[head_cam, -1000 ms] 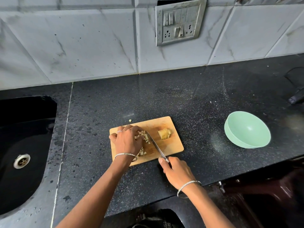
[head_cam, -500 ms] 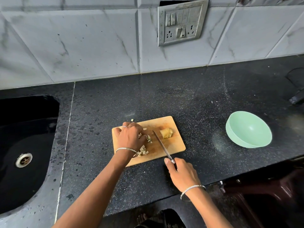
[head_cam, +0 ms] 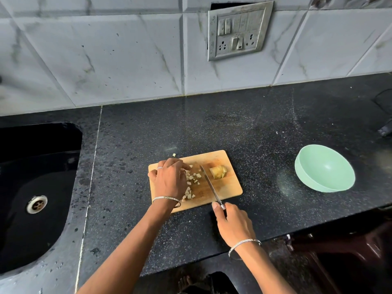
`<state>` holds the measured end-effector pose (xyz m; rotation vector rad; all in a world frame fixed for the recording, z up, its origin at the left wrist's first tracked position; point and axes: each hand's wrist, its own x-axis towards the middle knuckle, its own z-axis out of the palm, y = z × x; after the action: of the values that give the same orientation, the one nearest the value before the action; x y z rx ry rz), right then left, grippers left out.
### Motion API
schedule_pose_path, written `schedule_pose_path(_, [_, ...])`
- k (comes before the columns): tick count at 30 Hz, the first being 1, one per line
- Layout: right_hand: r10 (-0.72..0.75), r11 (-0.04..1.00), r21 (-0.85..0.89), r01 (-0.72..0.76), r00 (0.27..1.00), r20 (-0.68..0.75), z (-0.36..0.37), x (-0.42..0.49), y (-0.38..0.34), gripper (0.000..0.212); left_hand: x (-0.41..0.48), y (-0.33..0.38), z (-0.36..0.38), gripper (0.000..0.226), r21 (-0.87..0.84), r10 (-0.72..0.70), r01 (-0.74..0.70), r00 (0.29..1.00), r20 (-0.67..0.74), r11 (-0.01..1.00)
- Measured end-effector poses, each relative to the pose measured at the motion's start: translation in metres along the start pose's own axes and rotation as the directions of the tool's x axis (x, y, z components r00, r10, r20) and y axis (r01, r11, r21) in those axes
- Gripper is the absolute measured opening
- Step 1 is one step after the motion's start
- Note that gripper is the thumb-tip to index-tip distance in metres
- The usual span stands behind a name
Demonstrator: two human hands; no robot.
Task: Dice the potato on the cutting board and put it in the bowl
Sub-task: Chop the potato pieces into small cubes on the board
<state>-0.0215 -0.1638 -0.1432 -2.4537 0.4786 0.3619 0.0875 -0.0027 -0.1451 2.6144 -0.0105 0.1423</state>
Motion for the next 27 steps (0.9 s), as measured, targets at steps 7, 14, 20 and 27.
schedule_pose_path(7, [-0.002,1.0,0.002,0.002,0.999,0.042,0.008,0.0,-0.007,0.045,-0.001,-0.001,-0.004,0.015,0.032,0.041,-0.043,0.997,0.058,0.999])
schedule_pose_path(14, [0.011,1.0,0.007,-0.011,1.0,0.012,-0.002,0.009,-0.009,0.043,-0.006,0.0,-0.001,0.015,0.117,0.036,-0.045,0.996,0.076,0.992])
schedule_pose_path(20, [0.002,0.999,-0.038,0.001,0.996,0.091,-0.001,0.017,-0.025,0.048,0.001,-0.006,-0.006,0.009,-0.036,-0.067,0.066,0.997,-0.048,0.997])
schedule_pose_path(27, [-0.041,0.999,-0.005,0.042,0.993,0.108,-0.007,0.009,-0.018,0.047,0.006,-0.012,-0.009,0.012,0.0,-0.142,0.142,0.988,-0.06,0.99])
